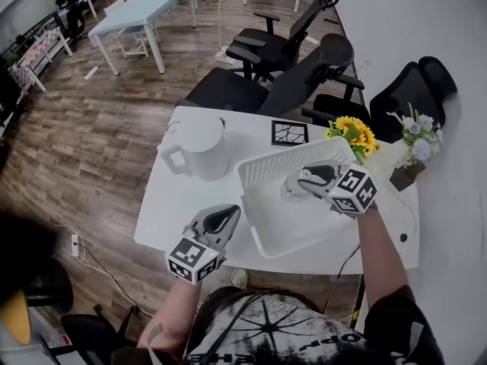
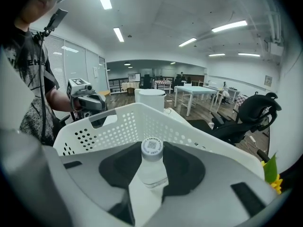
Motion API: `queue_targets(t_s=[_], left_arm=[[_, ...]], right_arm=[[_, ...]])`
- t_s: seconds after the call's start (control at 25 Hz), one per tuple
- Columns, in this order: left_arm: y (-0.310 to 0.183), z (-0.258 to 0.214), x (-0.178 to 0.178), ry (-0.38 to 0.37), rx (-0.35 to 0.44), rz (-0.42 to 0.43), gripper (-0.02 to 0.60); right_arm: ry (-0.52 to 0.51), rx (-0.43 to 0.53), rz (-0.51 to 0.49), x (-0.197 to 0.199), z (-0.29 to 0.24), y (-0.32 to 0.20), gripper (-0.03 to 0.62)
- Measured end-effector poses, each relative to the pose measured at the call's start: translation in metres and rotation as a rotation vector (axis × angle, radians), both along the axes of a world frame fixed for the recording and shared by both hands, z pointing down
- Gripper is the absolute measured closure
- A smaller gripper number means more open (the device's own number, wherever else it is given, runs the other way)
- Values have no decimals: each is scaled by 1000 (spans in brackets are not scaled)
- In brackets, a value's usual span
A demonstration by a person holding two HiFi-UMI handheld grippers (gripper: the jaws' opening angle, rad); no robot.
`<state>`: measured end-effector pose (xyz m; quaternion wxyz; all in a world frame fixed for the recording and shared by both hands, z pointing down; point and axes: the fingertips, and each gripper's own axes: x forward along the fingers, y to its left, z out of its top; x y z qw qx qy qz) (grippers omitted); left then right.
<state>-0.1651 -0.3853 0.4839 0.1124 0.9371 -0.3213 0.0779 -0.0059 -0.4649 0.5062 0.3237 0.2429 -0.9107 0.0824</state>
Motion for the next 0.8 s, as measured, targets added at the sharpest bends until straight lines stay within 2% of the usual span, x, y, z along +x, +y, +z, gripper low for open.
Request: queue_targets(t_s=[0.56, 0.8], left_arm=[[1, -27, 3, 19, 70, 61, 572], [2, -37, 5, 21, 97, 97, 572]], right_arm=[[-199, 142, 146, -5, -76, -2, 444], [-254, 199, 195, -7, -105, 2, 444]])
